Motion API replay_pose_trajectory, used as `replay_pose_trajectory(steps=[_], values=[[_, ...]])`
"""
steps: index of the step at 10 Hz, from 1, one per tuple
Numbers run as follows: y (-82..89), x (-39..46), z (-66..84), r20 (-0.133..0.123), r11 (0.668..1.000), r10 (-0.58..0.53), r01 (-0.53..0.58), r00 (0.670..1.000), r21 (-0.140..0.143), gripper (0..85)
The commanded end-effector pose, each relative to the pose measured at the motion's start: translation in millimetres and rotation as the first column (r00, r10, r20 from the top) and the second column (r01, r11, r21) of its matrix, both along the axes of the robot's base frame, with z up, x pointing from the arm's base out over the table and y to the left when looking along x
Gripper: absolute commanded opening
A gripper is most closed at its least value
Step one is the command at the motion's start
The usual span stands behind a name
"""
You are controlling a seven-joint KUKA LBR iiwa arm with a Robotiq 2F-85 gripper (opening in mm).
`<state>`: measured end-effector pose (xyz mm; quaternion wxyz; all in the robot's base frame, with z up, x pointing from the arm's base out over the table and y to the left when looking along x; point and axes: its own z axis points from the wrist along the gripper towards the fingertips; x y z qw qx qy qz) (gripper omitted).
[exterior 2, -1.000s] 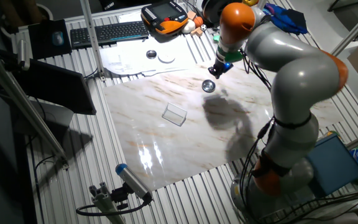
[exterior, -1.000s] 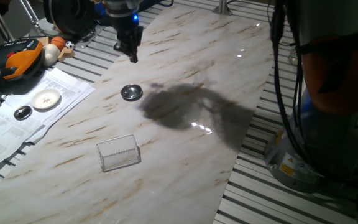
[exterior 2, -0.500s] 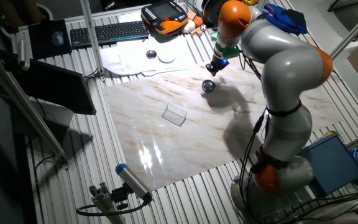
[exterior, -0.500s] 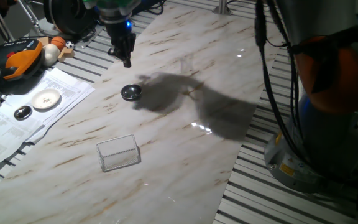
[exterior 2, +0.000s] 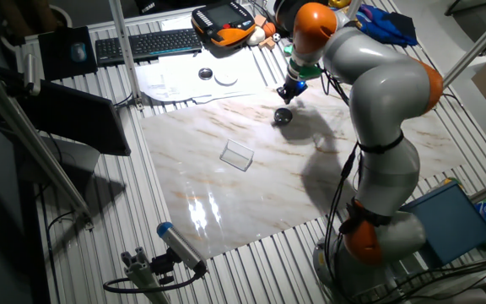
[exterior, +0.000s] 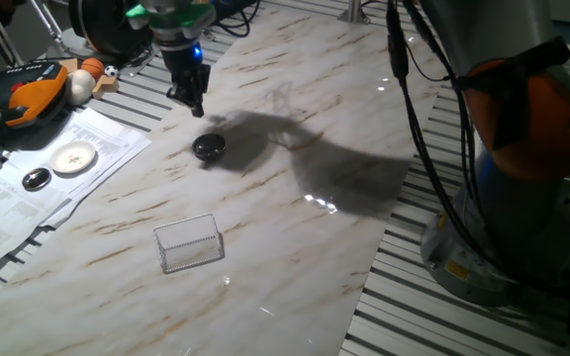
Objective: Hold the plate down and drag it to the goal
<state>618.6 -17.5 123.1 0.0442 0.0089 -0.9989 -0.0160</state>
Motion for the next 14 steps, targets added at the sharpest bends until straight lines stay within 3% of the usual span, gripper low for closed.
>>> replay_pose_trajectory(steps=[1,2,3,5,6,8,10,12,14], values=[[-0.1,0.0,-0.2,-0.03,1.0,-0.013,0.013,0.999,0.002,0.0],[-0.1,0.0,-0.2,-0.031,0.999,-0.032,0.033,0.999,0.02,0.0],[-0.1,0.0,-0.2,-0.015,0.999,-0.044,0.044,0.999,0.022,0.0],[-0.1,0.0,-0.2,-0.041,1.0,-0.02,0.02,0.999,0.007,0.0],[-0.1,0.0,-0.2,-0.04,1.0,-0.005,0.005,0.999,0.001,0.0],[-2.7,5.2,-18.9,-0.053,0.999,0.006,-0.003,0.999,0.053,0.0],[-1.7,5.9,-35.0,-0.069,0.996,-0.01,0.016,0.998,0.085,0.0],[3.0,3.1,-48.5,-0.064,0.997,-0.006,0.01,0.998,0.071,0.0],[-1.6,2.3,-59.5,-0.049,0.997,0.005,-0.001,0.999,0.083,0.0]])
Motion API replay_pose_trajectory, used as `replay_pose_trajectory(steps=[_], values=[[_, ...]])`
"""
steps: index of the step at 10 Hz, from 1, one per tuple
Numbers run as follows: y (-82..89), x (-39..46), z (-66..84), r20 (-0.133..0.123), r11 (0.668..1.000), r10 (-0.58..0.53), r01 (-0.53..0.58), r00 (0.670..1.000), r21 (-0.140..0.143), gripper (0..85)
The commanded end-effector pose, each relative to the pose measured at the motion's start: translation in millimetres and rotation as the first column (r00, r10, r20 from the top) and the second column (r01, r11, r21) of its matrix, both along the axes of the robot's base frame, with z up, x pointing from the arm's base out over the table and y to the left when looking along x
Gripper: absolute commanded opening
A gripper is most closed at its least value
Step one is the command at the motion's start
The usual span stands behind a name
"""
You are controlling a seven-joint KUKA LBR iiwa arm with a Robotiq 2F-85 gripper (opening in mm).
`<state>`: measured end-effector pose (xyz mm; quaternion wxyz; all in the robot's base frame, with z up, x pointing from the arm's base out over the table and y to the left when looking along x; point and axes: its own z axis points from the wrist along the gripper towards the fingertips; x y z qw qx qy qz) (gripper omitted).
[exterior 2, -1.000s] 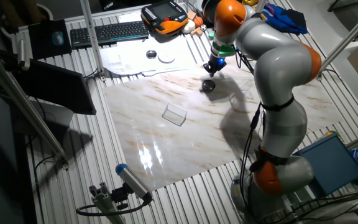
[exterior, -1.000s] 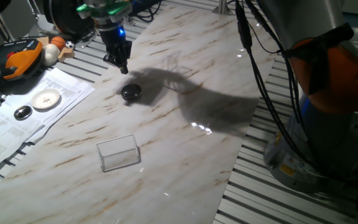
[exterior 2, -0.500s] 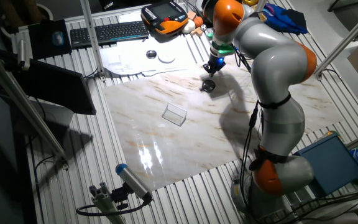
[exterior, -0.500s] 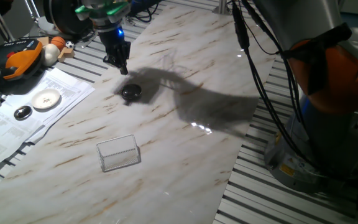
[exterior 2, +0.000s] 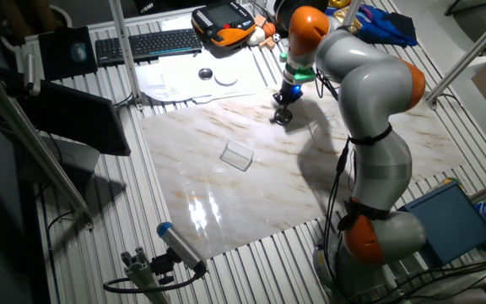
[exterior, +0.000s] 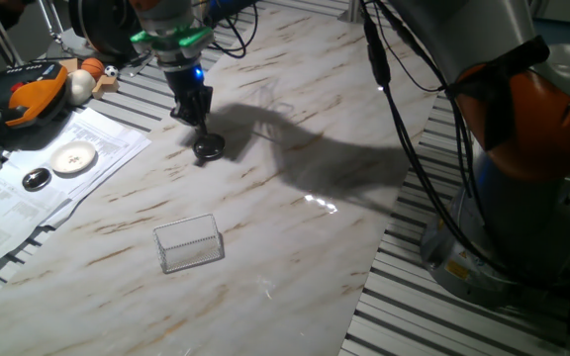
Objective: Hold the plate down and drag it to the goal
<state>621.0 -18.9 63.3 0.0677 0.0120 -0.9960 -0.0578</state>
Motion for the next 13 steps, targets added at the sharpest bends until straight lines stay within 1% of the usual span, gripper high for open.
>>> replay_pose_trajectory(steps=[1,2,3,4,5,6,7,8,9,11,12,13], values=[[0.3,-0.3,-2.3,0.003,1.0,0.0,0.0,1.0,0.0,0.0],[1.0,-1.4,-4.1,0.011,1.0,0.014,-0.014,1.0,-0.021,0.0],[-2.4,-2.7,-5.2,0.013,0.999,0.026,-0.026,1.0,-0.029,0.0],[-4.8,-3.4,-6.8,0.018,0.999,0.027,-0.027,0.999,-0.023,0.0],[-4.5,-3.3,-7.6,0.017,0.999,0.027,-0.027,0.999,-0.017,0.0],[-3.5,-3.5,-7.8,0.016,1.0,0.023,-0.023,1.0,-0.016,0.0],[-3.5,-3.5,-7.8,0.023,1.0,0.015,-0.014,1.0,-0.018,0.0],[-3.5,-3.5,-7.8,0.037,0.999,0.012,-0.011,0.999,-0.04,0.0],[-3.5,-3.5,-7.8,0.039,0.999,0.008,-0.006,0.999,-0.054,0.0],[-3.5,-3.5,-7.8,0.022,0.995,-0.013,0.015,1.0,-0.095,0.0],[-3.5,-3.5,-7.8,0.02,0.993,-0.046,0.048,0.999,-0.105,0.0],[-3.5,-3.5,-7.8,0.017,0.988,-0.082,0.084,0.996,-0.129,0.0]])
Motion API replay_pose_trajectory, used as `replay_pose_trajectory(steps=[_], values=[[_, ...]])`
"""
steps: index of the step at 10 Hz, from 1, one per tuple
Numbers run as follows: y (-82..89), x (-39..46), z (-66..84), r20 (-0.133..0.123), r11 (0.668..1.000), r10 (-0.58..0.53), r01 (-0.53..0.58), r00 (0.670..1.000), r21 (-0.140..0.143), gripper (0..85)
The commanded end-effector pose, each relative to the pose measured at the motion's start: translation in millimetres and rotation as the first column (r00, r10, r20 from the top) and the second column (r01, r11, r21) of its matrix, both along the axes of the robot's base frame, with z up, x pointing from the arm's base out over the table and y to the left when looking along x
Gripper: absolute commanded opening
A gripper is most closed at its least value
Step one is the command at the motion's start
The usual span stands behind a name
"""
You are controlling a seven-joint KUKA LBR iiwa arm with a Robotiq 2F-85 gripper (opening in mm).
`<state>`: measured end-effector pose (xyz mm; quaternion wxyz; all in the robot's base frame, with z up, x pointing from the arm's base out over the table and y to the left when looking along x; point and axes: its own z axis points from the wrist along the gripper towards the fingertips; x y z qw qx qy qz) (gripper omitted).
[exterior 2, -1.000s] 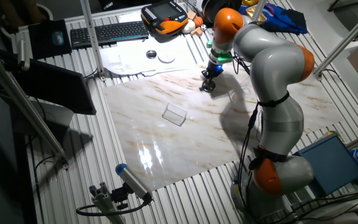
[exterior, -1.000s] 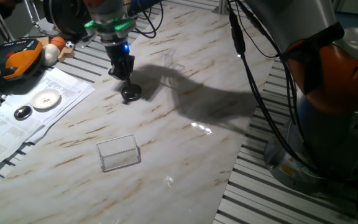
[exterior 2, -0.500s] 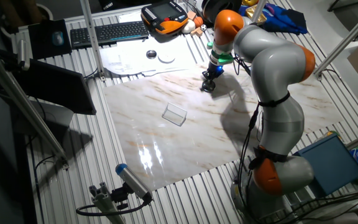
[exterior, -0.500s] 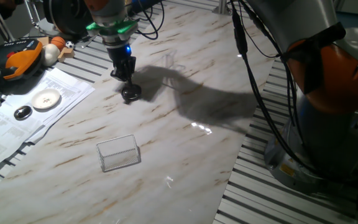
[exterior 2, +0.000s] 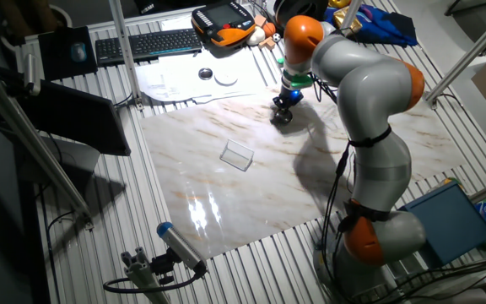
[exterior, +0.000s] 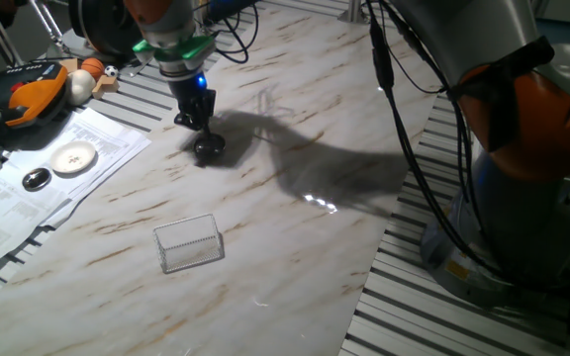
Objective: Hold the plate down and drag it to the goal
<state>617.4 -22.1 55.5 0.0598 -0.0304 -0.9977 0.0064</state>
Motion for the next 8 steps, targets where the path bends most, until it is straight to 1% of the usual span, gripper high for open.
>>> replay_pose_trajectory(steps=[1,2,4,6,7,8], values=[[-0.3,0.0,0.0,0.006,0.999,-0.032,0.032,0.999,-0.022,0.0],[-0.3,0.0,0.0,0.016,0.999,-0.047,0.048,0.999,-0.022,0.0],[-0.3,0.0,0.0,0.016,0.999,-0.043,0.043,0.999,-0.017,0.0],[-0.3,0.0,0.0,0.015,0.999,-0.023,0.023,1.0,-0.027,0.0],[-0.3,0.0,0.0,0.005,1.0,0.009,-0.009,1.0,-0.024,0.0],[-0.3,0.0,0.0,-0.019,0.999,0.033,-0.033,0.999,0.006,0.0]])
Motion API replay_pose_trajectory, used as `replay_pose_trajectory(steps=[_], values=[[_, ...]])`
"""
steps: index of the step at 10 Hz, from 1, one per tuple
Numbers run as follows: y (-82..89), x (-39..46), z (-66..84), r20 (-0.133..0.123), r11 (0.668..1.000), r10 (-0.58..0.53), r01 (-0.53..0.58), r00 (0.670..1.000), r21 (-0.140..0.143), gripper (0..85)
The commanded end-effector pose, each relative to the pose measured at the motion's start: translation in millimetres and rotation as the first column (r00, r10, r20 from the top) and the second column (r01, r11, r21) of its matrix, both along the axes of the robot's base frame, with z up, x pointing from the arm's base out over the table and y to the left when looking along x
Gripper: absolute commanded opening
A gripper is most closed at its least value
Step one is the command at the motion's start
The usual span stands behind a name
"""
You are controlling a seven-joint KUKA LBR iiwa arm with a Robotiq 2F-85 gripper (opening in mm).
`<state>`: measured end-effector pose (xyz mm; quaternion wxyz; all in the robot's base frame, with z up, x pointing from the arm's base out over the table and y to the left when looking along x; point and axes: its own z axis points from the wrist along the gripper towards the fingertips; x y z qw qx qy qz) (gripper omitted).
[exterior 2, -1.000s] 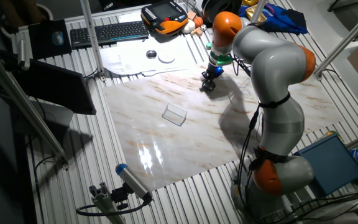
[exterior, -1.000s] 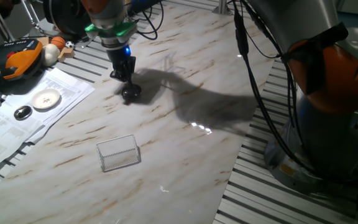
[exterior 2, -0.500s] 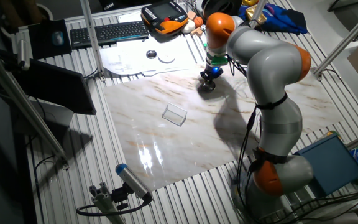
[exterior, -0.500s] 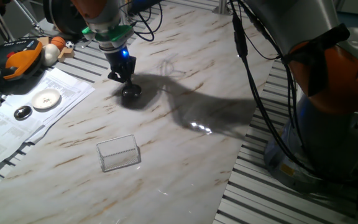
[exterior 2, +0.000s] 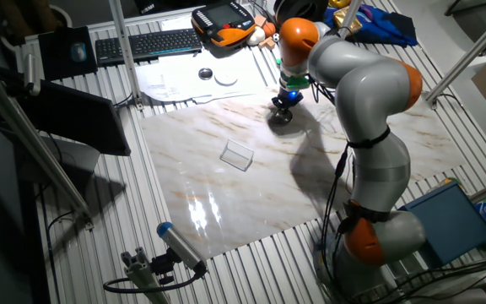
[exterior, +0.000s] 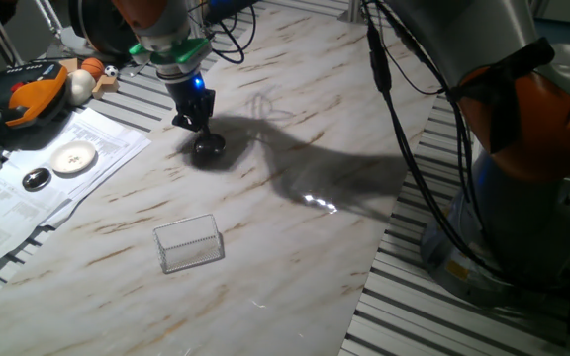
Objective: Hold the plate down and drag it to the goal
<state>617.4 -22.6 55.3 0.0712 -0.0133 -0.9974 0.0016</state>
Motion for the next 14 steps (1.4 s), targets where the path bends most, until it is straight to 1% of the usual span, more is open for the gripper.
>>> replay_pose_trajectory(steps=[1,2,3,4,5,6,7,8,9,10,12,14], values=[[0.2,0.0,0.2,-0.004,0.999,0.006,-0.006,1.0,0.037,0.0],[0.2,0.0,0.2,-0.006,0.998,0.038,-0.037,0.999,0.048,0.0],[0.2,0.0,0.2,0.009,0.999,0.04,-0.041,0.999,0.029,0.0],[0.2,0.0,0.2,0.013,0.999,0.05,-0.05,0.999,0.015,0.0],[0.2,0.0,0.2,0.01,0.998,0.057,-0.057,0.998,-0.011,0.0],[-0.4,-0.7,-0.2,0.014,0.998,0.065,-0.065,0.998,-0.026,0.0],[-1.4,-1.9,-1.2,-0.001,0.999,0.045,-0.045,0.999,0.0,0.0],[1.0,-0.9,-2.4,-0.013,0.999,0.038,-0.037,0.999,0.01,0.0],[2.4,0.9,-4.4,-0.016,0.999,0.036,-0.036,0.999,0.013,0.0],[5.0,2.0,-6.6,-0.025,0.999,0.027,-0.027,0.999,0.025,0.0],[3.9,-0.3,-10.5,-0.023,0.999,0.041,-0.04,0.999,0.026,0.0],[5.0,-2.0,-16.2,-0.02,0.998,0.041,-0.04,0.999,0.038,0.0]])
